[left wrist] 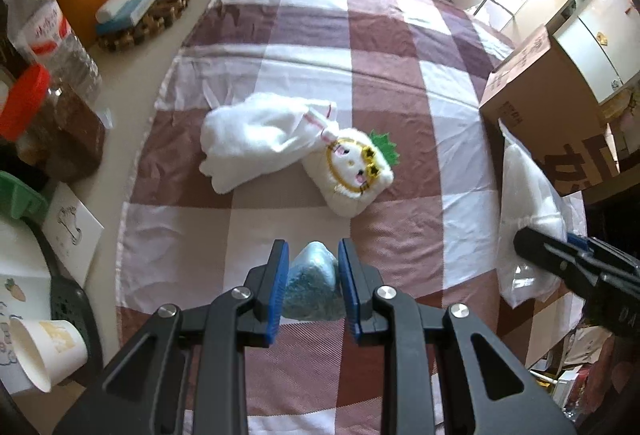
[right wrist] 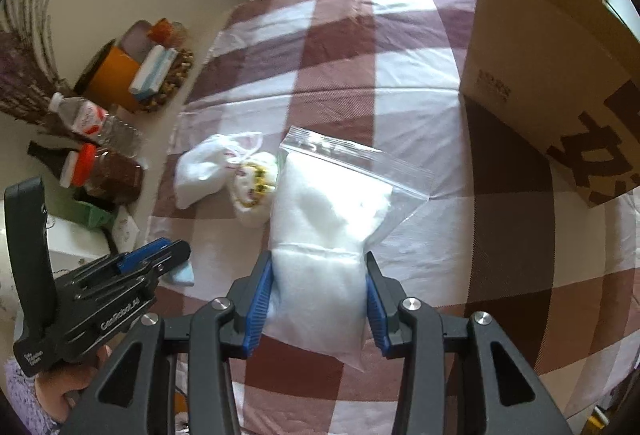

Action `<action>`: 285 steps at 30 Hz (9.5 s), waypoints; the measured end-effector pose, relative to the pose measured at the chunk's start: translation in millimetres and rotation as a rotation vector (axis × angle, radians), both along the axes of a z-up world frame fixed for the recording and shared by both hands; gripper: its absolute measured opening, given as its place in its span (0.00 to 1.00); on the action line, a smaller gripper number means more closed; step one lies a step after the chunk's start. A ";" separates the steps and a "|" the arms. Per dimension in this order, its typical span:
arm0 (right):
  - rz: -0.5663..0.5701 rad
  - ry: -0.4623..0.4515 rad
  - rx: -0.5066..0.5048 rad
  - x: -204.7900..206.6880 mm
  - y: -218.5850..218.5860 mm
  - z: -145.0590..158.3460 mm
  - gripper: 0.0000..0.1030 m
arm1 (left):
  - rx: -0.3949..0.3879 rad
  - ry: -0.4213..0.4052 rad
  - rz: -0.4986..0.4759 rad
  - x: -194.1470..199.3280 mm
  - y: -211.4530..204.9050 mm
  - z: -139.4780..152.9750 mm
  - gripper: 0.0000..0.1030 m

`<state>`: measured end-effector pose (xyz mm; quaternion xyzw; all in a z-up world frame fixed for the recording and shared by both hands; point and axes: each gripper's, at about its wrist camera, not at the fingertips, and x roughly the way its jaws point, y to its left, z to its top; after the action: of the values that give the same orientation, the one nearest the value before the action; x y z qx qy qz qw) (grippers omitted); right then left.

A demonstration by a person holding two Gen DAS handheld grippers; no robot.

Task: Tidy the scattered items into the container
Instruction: 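Lift the blue sponge and zip bag and carry them toward the cardboard box, then lower the blue sponge and zip bag over the box opening with both tools, then lower the sponge with the left tool while the right tool lowers the zip bag, then open both, then withdraw both tools from the box toward the white cloth bag and plush toy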

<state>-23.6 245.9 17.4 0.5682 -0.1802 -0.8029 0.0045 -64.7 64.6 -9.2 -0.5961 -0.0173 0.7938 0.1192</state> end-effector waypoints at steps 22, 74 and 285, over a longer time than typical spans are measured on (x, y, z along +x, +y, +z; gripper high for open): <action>-0.073 0.045 0.018 54.9 -8.1 24.7 0.42 | -0.014 0.065 -0.139 19.5 35.8 29.6 0.25; -0.465 0.044 0.034 166.4 102.4 26.5 0.42 | -0.014 0.083 -0.558 63.1 209.8 37.2 0.25; -0.247 -0.009 0.157 28.1 223.4 70.8 0.57 | -0.113 0.061 -0.667 -78.0 313.3 72.9 0.78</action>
<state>4.5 469.2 88.2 0.5440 -0.1854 -0.8063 -0.1397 -142.7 378.0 63.6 -0.5504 0.2260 0.7285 0.3396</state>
